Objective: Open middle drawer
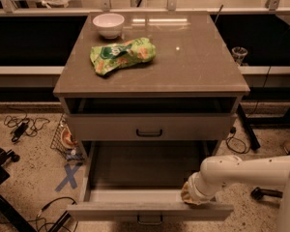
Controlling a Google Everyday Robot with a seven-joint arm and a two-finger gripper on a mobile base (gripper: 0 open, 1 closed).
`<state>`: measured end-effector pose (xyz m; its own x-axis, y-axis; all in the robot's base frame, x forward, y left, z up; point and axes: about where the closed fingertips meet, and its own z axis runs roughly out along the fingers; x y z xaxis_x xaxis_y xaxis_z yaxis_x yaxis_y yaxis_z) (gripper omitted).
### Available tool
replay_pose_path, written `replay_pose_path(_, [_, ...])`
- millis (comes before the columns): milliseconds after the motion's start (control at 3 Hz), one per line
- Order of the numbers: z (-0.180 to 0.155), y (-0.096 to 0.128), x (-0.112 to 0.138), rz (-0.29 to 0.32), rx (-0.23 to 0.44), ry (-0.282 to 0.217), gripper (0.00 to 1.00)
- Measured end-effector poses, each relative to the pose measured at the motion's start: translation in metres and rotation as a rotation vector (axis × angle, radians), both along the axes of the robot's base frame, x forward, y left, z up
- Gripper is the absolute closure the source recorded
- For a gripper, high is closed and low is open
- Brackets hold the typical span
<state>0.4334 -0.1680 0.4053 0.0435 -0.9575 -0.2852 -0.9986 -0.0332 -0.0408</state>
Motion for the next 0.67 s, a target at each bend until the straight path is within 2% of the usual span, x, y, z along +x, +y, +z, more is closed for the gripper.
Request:
replay_pose_path(333, [0.0,0.0,0.0,0.0,0.0,0.0,1.0])
replay_pose_path(667, [-0.004,0.004,-0.044,0.032,-0.01,0.086,1.0])
